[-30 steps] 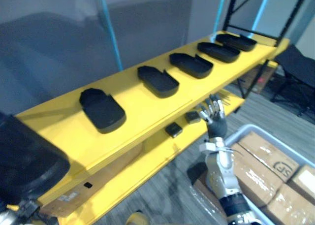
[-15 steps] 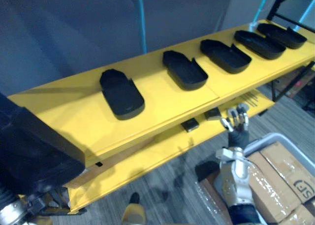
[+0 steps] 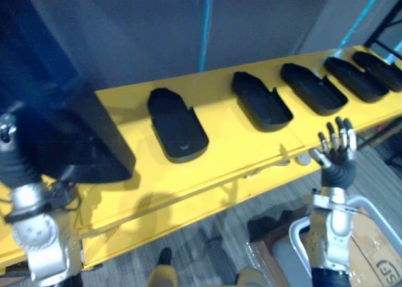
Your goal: Walk over and take plastic housings, then place them on the shelf
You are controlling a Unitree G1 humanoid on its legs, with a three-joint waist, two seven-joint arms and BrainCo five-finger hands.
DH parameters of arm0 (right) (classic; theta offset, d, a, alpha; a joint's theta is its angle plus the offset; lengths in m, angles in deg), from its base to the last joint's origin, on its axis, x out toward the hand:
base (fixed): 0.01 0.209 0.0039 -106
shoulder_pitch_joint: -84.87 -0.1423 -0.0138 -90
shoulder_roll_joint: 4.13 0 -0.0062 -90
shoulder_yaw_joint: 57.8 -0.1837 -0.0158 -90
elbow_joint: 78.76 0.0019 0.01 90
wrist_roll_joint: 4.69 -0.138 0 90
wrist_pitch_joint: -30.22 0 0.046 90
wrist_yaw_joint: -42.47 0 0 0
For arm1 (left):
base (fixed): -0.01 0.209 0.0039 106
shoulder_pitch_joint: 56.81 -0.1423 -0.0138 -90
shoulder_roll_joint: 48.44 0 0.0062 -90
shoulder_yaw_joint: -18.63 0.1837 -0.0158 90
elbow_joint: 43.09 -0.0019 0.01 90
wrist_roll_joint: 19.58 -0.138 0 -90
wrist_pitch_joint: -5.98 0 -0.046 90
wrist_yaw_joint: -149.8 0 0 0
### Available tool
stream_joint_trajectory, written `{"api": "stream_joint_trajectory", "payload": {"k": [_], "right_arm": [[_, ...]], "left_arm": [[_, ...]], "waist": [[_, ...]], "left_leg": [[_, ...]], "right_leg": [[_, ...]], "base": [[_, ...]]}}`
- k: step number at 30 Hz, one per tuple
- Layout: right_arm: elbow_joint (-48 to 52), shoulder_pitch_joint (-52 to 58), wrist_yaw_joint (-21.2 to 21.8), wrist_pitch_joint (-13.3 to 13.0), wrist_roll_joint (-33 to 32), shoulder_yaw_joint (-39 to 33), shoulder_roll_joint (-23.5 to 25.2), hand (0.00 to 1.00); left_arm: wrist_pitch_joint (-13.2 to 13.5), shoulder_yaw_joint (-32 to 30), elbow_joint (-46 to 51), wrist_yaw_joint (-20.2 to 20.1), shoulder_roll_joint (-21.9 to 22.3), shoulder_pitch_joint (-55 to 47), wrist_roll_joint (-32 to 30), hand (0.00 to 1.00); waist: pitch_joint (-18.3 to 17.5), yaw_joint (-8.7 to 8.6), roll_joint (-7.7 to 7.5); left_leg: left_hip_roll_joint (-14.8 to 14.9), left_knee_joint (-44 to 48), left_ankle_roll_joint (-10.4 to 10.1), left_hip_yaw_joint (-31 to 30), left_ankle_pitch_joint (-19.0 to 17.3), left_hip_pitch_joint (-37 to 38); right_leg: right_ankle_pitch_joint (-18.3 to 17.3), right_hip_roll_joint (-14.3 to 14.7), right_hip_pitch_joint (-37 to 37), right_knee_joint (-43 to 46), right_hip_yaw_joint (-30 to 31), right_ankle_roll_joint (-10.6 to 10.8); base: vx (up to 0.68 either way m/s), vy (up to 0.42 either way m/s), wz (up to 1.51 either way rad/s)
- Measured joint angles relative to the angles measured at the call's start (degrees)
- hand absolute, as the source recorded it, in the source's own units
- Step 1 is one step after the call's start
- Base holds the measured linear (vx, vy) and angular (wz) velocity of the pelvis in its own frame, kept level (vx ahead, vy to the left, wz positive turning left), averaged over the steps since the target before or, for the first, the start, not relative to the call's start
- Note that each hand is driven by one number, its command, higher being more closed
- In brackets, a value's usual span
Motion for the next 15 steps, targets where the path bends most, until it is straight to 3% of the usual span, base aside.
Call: {"api": "stream_joint_trajectory", "payload": {"k": [1,2,6,9,12,15], "right_arm": [[1.28,0.06,0.99,0.01,-0.12,-0.81,-0.28,0.0],[1.48,-0.94,1.5,0.21,-0.26,-1.29,-1.36,0.0],[1.88,-1.9,1.68,1.14,-0.28,-3.14,-6.19,0.0],[3.66,-1.89,0.49,1.1,-0.24,-3.69,-6.3,0.0],[3.73,-1.77,-2.12,0.36,-0.08,-4.75,-5.25,0.0],[6.93,-2.25,-6.53,-4.99,2.85,-5.31,-2.93,0.0]], "left_arm": [[-0.44,0.34,0.8,-0.01,1.13,-1.39,-0.04,1.0],[-0.63,0.38,2.0,-0.08,3.24,-3.3,-0.07,1.0],[0.02,2.6,5.58,-1.99,8.63,-8.33,0.06,1.0],[2.0,2.31,5.61,-2.83,9.49,-8.34,0.05,1.0],[4.18,1.78,5.59,-3.36,9.33,-8.18,-0.15,1.0],[4.64,0.63,5.57,-2.33,8.63,-7.74,-0.67,1.0]], "waist": [[-0.71,0.25,-1.12],[-0.84,0.56,-0.28],[-2.49,0.76,5.41],[-3.43,1.21,6.74],[-3.64,0.61,6.48],[-5.32,0.5,4.92]], "left_leg": [[-0.7,0.94,-1.4,0.13,-1.01,-0.1],[0.37,2.77,-2.56,1.55,-2.15,-0.62],[6.18,3.88,-3.34,8.93,-2.84,-0.57],[6.68,2.63,-3.63,10.42,-2.52,0.39],[6.13,1.69,-3.63,11.4,-2.51,1.95],[5.5,1.18,-3.45,12.38,-2.58,2.39]], "right_leg": [[3.75,-0.45,0.74,-3.66,-0.13,0.51],[2.6,0.23,3.04,-6.83,-0.62,1.91],[3.78,5.16,6.51,-12.07,-2.92,0.94],[3.97,5.75,6.52,-12.77,-2.57,0.63],[4.41,5.55,7.85,-14.64,-2.35,0.66],[5.19,4.62,8.95,-17.7,-2.99,1.0]], "base": [[0.15,-0.269,0.18],[0.11,-0.275,0.08],[0.08,-0.201,0.01],[0.05,-0.05,-0.19],[0.03,0.012,-0.08],[0.05,0.025,-0.07]]}}
